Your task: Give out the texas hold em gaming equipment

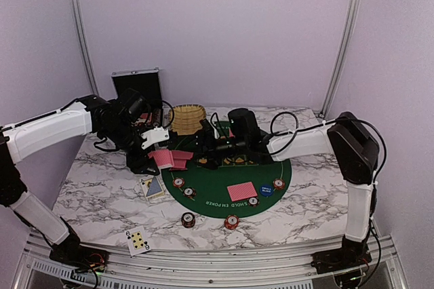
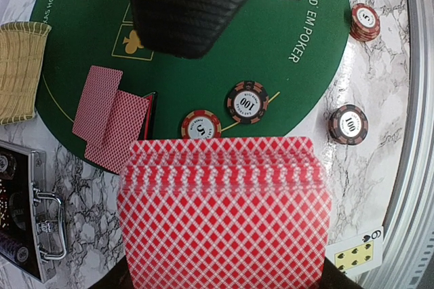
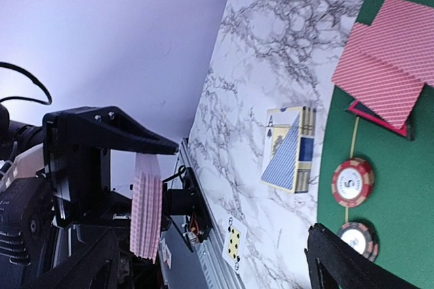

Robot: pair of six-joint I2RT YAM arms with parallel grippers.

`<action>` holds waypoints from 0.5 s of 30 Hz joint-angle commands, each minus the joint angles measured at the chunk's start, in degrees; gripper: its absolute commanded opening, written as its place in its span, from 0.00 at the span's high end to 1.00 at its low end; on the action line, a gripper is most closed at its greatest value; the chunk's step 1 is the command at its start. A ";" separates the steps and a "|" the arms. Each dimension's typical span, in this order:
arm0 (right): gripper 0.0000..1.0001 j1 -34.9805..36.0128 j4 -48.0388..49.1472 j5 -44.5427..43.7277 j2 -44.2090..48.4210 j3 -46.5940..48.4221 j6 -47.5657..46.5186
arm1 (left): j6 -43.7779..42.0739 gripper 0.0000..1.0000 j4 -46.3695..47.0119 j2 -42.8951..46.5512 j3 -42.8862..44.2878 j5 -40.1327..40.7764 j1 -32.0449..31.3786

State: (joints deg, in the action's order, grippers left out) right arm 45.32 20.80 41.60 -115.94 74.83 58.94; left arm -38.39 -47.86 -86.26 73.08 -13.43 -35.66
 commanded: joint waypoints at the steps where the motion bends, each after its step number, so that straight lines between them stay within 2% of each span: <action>1: 0.06 1.44 7.39 2.92 0.74 0.33 4.16 | -0.72 0.91 -0.22 -0.57 1.53 0.36 -0.63; 15: 0.11 4.01 10.15 5.74 -5.48 4.80 7.43 | -0.84 0.91 -0.22 -1.26 2.28 0.19 -1.08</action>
State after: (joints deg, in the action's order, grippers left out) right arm 48.07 28.93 45.89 -119.50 76.47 65.06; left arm -38.81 -47.88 -87.11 73.14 -12.95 -36.47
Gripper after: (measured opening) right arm 0.897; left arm 0.660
